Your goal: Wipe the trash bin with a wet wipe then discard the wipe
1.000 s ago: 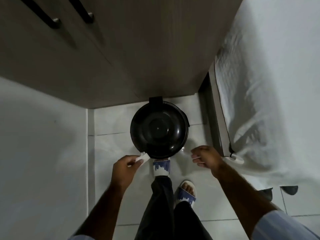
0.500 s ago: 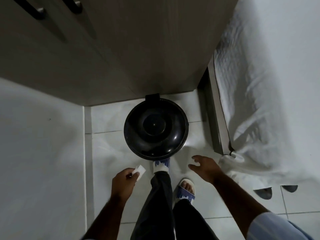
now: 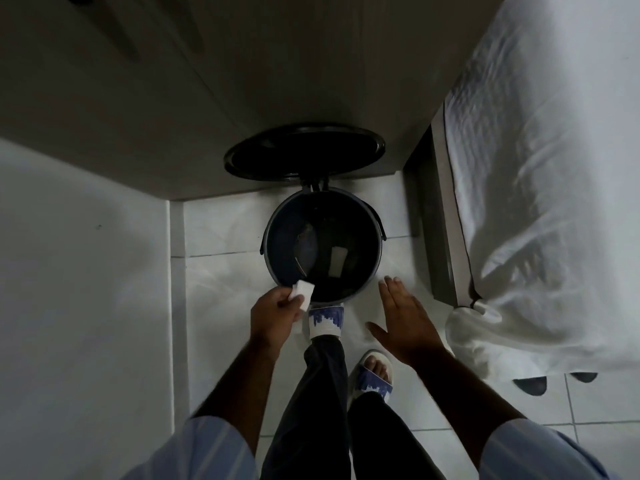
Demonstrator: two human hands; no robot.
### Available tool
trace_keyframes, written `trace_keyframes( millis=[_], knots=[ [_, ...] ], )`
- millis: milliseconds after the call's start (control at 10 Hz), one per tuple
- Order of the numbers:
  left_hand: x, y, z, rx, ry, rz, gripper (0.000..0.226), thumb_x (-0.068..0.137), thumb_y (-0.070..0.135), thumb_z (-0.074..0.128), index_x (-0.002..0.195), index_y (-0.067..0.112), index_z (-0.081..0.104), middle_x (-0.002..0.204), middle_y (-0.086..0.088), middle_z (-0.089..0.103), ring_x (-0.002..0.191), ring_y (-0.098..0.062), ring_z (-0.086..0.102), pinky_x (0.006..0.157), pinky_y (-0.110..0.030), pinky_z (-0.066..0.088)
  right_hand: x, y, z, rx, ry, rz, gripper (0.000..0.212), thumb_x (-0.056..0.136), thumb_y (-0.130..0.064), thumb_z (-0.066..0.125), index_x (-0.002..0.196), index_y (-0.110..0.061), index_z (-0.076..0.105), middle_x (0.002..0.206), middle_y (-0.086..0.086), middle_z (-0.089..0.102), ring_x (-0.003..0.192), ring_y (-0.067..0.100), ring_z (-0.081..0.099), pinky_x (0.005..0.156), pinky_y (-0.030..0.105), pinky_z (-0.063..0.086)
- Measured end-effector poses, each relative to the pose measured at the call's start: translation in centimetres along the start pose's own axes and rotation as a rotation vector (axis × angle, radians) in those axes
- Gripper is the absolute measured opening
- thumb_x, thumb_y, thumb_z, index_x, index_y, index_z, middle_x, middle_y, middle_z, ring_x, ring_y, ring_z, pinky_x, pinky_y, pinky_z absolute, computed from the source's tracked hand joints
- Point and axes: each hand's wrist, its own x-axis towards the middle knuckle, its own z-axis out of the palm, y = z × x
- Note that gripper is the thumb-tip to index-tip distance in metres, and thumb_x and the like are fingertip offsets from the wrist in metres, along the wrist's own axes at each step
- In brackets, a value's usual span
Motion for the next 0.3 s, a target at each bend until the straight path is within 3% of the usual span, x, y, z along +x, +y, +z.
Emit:
trace_keyframes(
  millis=[200,300],
  knots=[
    [1.9,2.9,1.3,0.210,-0.116,0.113,0.042,0.091,0.025,0.073,0.129,0.010,0.063,0.128,-0.007,0.069,0.116,-0.024,0.066,0.099,-0.031,0.052,0.7,-0.5,-0.9,0.017,0.033,-0.005,0.093,0.100,-0.057,0.052,0.166,-0.011,0.006,0.176,0.010,0.003,0.163,0.024,0.002,0.131,0.041,0.012],
    [-0.2,3.5,0.1,0.470,-0.136,0.261,0.049,0.094,0.031,0.068,0.137,0.010,0.056,0.139,-0.010,0.060,0.128,-0.028,0.058,0.108,-0.037,0.048,-0.5,-0.6,-5.5,0.299,0.165,0.088,0.090,0.098,-0.057,0.058,0.166,-0.018,0.013,0.175,0.007,0.013,0.161,0.024,0.014,0.130,0.046,0.019]
  ],
)
